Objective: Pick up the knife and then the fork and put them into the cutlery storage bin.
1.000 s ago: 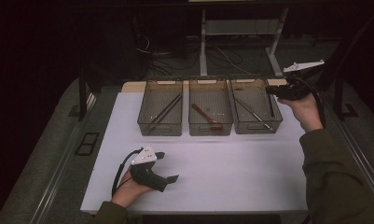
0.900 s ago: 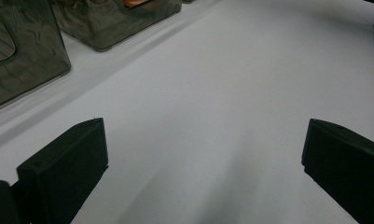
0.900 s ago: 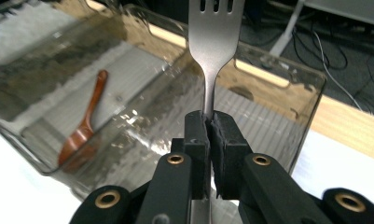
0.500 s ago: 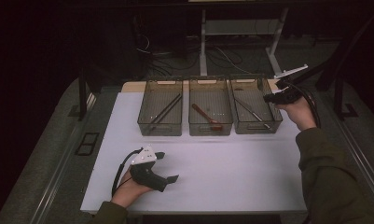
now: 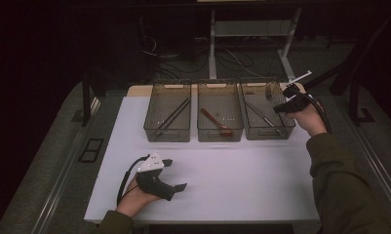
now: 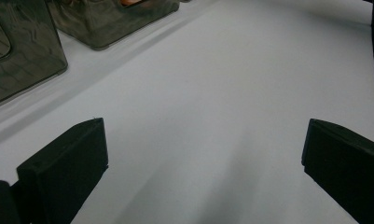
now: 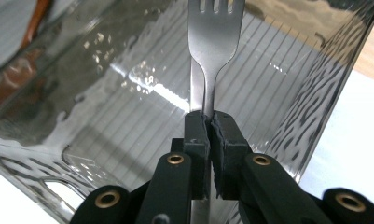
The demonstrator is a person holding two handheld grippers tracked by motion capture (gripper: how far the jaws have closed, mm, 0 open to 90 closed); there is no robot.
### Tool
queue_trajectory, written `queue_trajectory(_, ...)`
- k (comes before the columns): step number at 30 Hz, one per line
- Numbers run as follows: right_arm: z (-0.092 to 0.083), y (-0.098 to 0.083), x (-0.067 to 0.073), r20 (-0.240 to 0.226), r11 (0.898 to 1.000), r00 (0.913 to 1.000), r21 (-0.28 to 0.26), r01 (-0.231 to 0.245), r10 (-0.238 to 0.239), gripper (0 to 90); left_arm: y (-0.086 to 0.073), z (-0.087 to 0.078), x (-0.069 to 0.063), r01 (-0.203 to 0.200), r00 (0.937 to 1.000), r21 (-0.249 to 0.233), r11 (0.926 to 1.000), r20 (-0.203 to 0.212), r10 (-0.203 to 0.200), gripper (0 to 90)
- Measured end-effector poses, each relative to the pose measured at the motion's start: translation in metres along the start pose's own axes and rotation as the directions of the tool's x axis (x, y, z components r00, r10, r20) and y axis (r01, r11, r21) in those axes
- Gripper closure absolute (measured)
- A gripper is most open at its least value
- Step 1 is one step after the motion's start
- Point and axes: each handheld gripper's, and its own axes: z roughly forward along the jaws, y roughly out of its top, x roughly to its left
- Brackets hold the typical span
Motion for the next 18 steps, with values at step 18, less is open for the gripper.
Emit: queue_trajectory(18,0.023,0.002,0.002,0.0,0.997,1.0,0.079,0.007,-0.007,83.3,0.0,0.0,0.0,0.0,1.0,0.001,1.0,0.002,0.0,0.0)
